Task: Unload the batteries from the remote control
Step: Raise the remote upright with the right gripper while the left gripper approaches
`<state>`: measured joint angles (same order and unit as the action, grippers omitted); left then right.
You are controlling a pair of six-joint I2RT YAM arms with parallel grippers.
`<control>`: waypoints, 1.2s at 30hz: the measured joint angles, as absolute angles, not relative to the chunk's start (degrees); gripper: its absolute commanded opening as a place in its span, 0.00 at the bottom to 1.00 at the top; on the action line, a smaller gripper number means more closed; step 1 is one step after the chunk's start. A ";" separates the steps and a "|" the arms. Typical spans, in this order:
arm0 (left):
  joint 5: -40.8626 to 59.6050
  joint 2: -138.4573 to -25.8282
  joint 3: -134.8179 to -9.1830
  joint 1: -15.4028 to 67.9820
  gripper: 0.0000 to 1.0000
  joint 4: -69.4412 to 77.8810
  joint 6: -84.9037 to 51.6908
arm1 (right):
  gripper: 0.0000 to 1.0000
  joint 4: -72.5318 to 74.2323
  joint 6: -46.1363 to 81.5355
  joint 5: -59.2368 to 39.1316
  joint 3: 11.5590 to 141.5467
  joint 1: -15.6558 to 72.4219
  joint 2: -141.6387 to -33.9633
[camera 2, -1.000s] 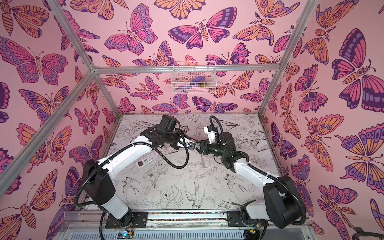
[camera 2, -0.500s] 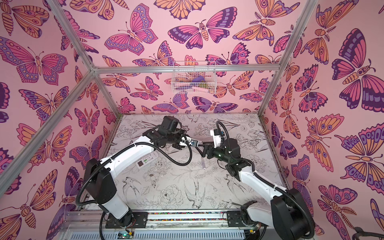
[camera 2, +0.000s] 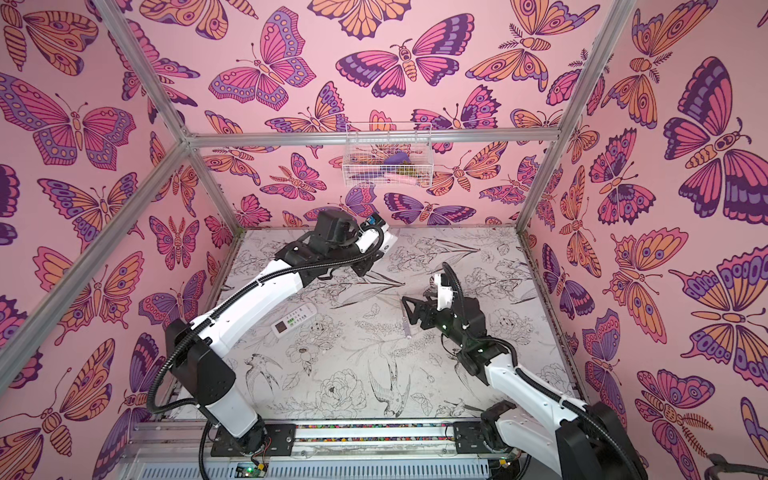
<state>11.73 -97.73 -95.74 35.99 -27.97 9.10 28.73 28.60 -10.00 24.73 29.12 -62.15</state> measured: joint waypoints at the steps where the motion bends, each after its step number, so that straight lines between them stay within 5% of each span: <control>1: 11.73 -97.73 -95.74 35.83 0.00 -28.49 7.14 | 0.92 29.95 29.10 -9.19 25.04 30.57 -63.59; 12: 12.47 -95.64 -88.62 32.91 0.00 -28.18 -12.21 | 0.92 45.93 38.41 3.03 32.80 45.98 -79.72; 29: 15.33 -95.57 -86.28 29.69 0.00 -25.19 -25.65 | 0.92 53.01 49.21 7.94 42.74 48.01 -94.50; 36: 15.44 -95.59 -86.28 29.98 0.00 -25.08 -26.04 | 0.82 55.61 50.41 7.97 44.62 48.05 -97.91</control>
<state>15.44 -95.59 -86.28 29.98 -25.08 -26.04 55.61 50.41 7.97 44.62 48.05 -97.91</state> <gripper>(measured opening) 0.199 0.846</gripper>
